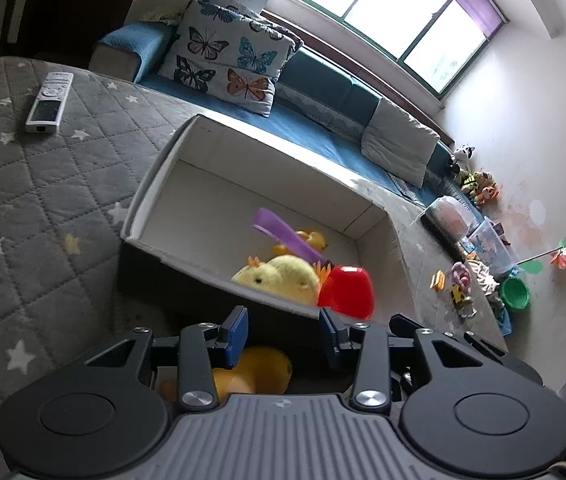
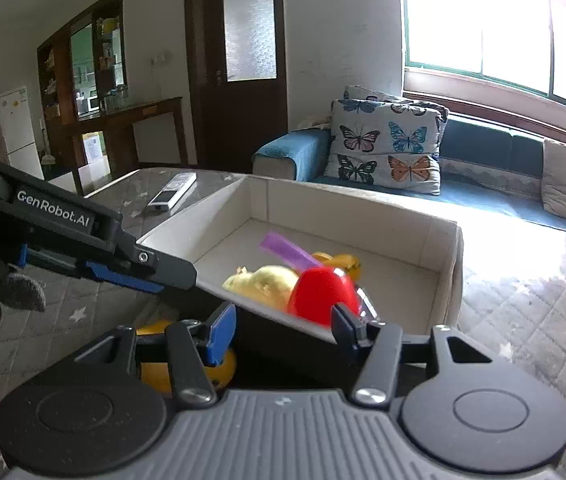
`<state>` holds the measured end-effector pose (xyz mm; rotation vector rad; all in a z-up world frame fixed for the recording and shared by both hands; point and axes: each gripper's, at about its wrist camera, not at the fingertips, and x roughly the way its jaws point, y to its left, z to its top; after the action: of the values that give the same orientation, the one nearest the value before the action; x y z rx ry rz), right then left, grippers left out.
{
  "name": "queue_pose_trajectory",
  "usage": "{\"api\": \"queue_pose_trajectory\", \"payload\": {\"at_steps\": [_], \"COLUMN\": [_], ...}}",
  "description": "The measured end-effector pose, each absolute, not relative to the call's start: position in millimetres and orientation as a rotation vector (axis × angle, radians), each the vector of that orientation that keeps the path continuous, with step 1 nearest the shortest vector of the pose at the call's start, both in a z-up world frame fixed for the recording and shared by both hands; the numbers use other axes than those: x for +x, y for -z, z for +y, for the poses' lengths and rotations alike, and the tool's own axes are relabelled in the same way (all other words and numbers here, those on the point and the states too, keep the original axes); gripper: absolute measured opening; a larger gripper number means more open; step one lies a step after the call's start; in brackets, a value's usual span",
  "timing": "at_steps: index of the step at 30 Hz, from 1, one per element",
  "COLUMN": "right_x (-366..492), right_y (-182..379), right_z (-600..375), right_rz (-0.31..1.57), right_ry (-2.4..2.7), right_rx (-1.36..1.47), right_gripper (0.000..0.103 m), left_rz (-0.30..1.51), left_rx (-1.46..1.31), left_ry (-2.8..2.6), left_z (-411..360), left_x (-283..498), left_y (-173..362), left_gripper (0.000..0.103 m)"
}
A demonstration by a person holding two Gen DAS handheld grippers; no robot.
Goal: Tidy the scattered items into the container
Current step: 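Move the left tool down to the large yellow rubber duck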
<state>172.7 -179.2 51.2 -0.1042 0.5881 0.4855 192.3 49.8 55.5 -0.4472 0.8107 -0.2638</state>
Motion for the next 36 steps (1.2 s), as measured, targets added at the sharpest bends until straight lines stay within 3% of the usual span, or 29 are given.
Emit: {"api": "queue_pose_trajectory", "payload": {"at_steps": [36], "right_x": [156], "right_y": [-7], "right_z": [-143], "right_rz": [0.709], "right_ry": [-0.582], "right_rx": [-0.164], "right_gripper": [0.060], "left_rz": [0.821], "left_rx": [-0.164], "left_ry": [0.203], "left_z": [51], "left_x": [143], "left_y": [-28], "left_gripper": [0.042]}}
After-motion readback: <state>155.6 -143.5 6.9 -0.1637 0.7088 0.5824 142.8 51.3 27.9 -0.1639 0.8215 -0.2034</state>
